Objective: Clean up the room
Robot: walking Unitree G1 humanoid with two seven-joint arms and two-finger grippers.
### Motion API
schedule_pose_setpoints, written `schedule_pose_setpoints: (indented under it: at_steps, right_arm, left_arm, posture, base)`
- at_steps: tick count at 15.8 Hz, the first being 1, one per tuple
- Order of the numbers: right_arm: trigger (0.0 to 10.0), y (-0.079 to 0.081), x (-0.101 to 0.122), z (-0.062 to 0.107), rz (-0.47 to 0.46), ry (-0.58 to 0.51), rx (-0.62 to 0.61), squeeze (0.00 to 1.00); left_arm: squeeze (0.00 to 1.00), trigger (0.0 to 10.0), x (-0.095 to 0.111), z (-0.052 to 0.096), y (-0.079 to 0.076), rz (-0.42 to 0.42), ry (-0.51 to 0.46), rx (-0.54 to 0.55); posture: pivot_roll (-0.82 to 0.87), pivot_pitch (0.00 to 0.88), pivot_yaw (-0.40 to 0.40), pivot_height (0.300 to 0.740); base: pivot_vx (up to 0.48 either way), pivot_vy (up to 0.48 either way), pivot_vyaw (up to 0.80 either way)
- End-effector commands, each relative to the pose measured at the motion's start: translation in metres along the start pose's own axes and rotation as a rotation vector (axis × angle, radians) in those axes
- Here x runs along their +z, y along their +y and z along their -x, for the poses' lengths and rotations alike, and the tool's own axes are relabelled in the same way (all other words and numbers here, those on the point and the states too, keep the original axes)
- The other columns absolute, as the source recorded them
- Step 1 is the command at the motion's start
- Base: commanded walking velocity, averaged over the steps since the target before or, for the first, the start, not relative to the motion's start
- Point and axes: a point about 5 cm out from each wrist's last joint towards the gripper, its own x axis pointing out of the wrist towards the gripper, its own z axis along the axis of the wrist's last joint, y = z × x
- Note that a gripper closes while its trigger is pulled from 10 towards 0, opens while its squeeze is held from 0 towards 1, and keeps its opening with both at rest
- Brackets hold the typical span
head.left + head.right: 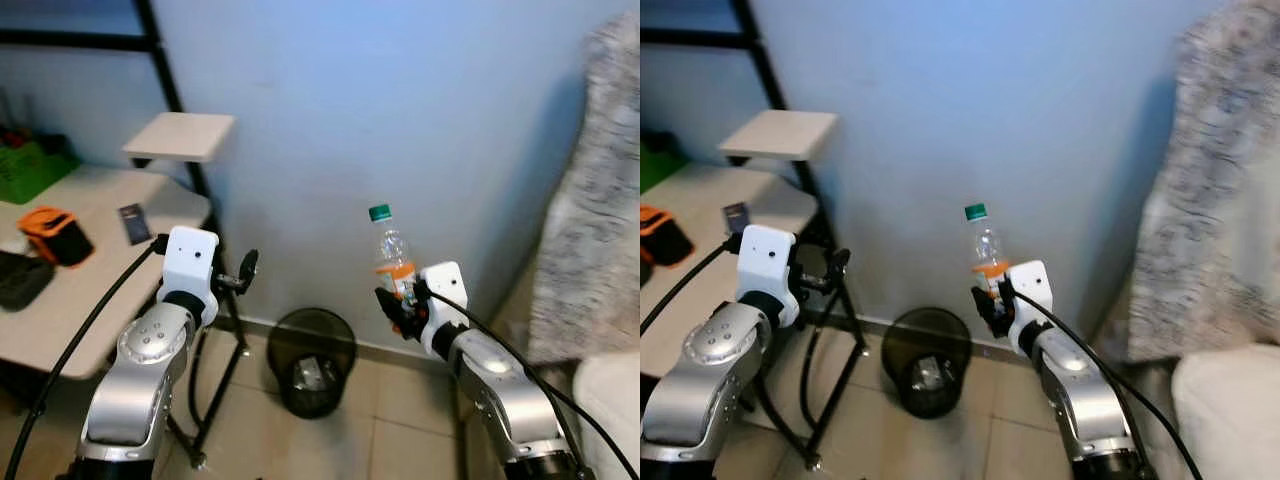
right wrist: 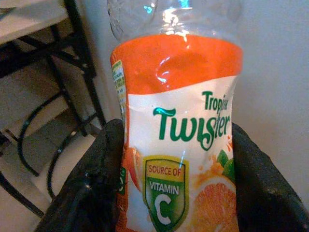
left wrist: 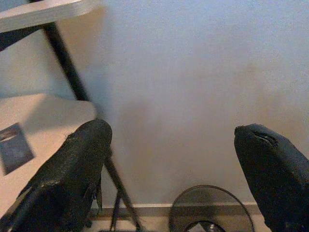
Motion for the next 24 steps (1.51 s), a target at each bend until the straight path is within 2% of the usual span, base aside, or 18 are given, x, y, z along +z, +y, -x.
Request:
schedule_pose_setpoints:
  at_steps: [1,24]
  right_arm:
    - [10.0,0.0037,0.0022,-0.0018,-0.01,-0.003,0.011,0.0]
    - [10.0,0.0062,-0.0008,-0.0045,0.028,0.009,0.03,0.0]
  left_arm:
    - [0.0,10.0,0.0028,0.0015,0.0062,-0.011,-0.009,0.015]
    - [0.0,10.0,0.0022,0.0005,0.001,-0.018,-0.003,-0.013]
  posture:
    - [-0.02,0.0,0.045,0.74]
    - [-0.01,0.0,0.057,0.74]
  base:
    - [0.292,0.0,0.0]
    - [0.291,0.0,0.0]
